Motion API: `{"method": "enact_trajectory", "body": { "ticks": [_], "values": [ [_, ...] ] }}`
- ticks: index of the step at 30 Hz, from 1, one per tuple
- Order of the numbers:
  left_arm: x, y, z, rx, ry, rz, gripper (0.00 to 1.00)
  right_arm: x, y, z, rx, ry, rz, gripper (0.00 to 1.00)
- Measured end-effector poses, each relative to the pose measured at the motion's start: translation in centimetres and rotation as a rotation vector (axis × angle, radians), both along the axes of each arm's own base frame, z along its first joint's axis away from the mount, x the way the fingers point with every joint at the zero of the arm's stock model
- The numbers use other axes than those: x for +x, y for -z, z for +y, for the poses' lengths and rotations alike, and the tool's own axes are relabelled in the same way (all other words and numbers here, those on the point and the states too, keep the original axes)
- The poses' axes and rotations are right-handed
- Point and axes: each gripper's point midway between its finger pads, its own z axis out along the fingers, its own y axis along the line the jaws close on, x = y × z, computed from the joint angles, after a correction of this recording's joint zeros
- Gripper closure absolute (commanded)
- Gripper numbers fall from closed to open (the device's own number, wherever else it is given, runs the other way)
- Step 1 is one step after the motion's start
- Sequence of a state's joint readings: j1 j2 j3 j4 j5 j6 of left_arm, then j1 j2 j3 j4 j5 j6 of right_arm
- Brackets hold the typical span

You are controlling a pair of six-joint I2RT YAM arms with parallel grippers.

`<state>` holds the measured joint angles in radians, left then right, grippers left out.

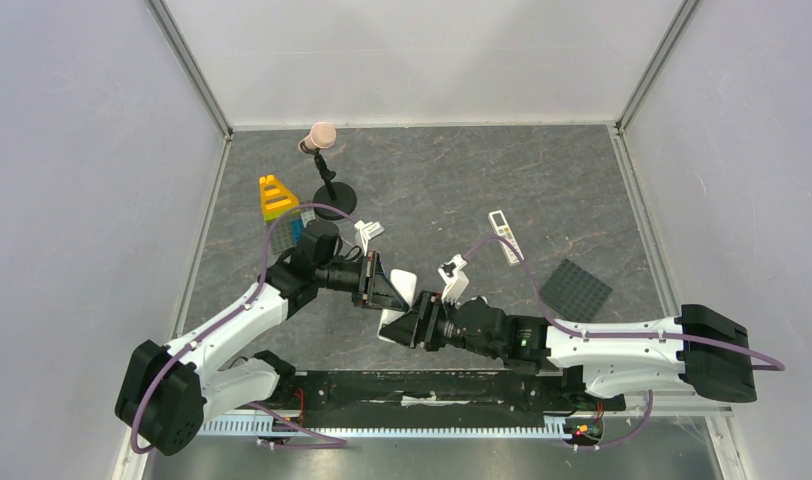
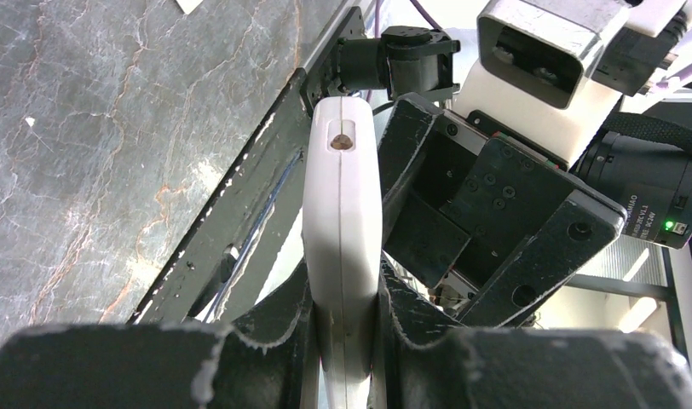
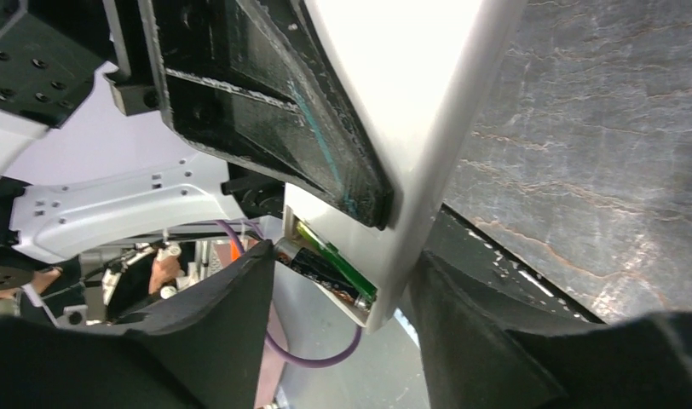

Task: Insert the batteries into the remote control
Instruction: Load the battery into the remote control.

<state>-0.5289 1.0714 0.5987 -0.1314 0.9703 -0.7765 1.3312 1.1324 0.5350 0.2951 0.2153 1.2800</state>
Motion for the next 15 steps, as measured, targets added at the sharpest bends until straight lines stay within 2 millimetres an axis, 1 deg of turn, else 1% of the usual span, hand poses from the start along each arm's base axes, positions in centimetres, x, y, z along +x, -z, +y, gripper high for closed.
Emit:
{"method": "enact_trajectory", "body": {
  "ticks": [3, 10, 15],
  "values": [
    [-0.01, -0.02, 0.0, -0.001, 0.001, 0.0, 0.98, 0.08, -0.25, 0.08, 0.01, 0.002, -0.003, 0.51],
    [0.09, -0.2, -0.07, -0.009, 0.002, -0.012, 0.98, 0.21, -0.23, 0.04, 0.01, 0.003, 0.0, 0.56],
    [0.08, -0.28, -0.07, -0.011, 0.002, -0.015, 0.98, 0.21, -0.21, 0.01, 0.03, -0.003, -0.001, 0.61]
  ]
}}
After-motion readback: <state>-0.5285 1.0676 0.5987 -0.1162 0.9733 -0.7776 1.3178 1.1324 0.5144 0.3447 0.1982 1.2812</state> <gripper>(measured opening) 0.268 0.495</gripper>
